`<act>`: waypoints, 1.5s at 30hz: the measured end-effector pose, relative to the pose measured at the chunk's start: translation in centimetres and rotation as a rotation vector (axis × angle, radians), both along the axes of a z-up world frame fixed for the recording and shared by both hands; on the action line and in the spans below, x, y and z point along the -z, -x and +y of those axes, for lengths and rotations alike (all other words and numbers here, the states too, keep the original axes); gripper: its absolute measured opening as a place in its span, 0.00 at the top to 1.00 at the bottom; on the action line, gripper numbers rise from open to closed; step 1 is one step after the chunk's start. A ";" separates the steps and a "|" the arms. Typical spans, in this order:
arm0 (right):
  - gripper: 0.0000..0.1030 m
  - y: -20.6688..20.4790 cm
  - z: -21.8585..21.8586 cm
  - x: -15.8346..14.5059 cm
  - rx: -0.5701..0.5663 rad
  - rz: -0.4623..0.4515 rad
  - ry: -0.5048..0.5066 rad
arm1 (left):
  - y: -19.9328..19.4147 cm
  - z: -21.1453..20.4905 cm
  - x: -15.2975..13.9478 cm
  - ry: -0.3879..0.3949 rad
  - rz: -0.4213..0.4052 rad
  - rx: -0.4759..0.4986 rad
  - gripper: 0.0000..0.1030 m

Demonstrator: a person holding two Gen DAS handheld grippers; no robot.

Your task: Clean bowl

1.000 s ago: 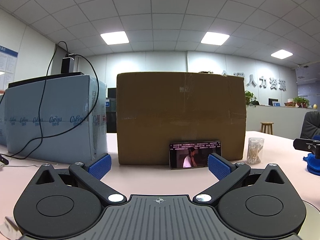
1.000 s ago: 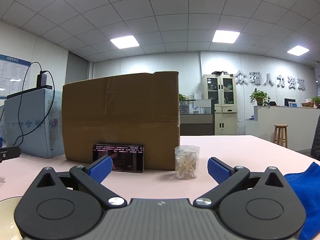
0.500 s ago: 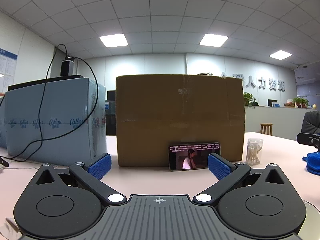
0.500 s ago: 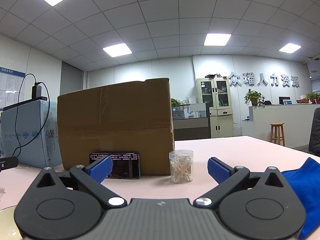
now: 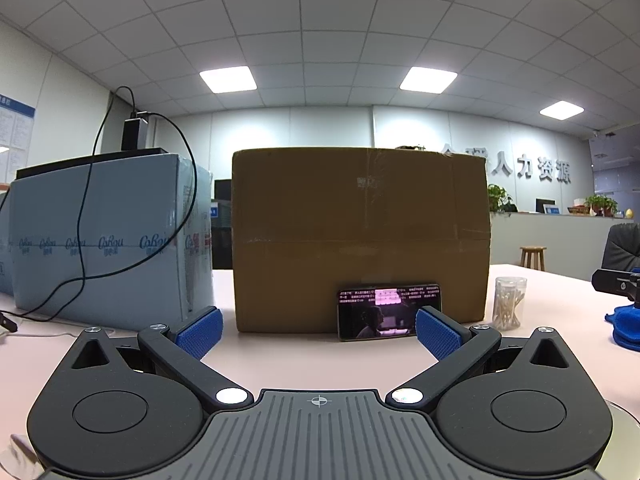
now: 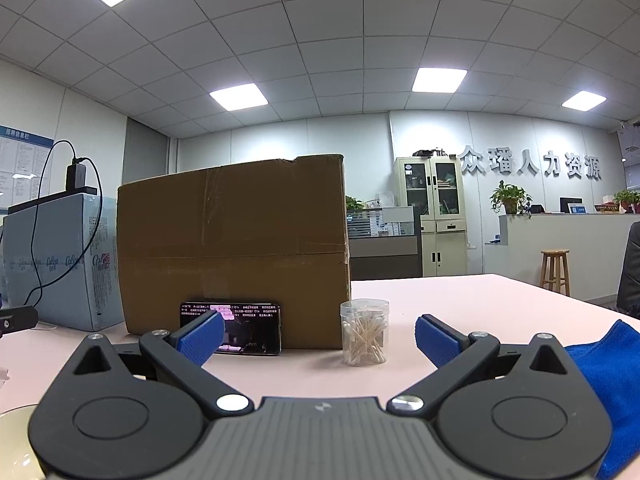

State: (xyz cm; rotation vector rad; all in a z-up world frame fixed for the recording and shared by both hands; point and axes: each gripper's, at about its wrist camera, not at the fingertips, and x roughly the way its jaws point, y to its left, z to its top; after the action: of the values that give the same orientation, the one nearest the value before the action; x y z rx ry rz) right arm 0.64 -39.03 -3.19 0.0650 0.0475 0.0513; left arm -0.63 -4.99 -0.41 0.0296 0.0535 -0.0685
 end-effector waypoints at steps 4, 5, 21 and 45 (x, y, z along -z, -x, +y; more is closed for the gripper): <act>0.00 0.2 -0.1 0.1 0.001 -0.003 -0.001 | -0.1 0.0 0.0 0.002 0.003 0.002 0.00; 0.00 0.3 -0.1 0.1 0.001 -0.004 -0.002 | -0.1 0.0 0.0 0.003 0.005 0.002 0.00; 0.00 0.2 0.2 0.2 0.001 -0.001 -0.005 | -0.3 0.2 0.0 0.007 0.015 0.003 0.00; 0.00 -0.5 1.5 0.1 -0.001 0.004 -0.004 | -0.5 0.2 0.1 0.009 0.023 0.005 0.00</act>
State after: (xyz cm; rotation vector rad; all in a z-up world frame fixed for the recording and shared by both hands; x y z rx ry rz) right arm 1.13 -37.49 -3.31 0.0692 0.0514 0.0519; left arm -0.11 -4.76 -0.48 0.0198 0.0764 -0.0746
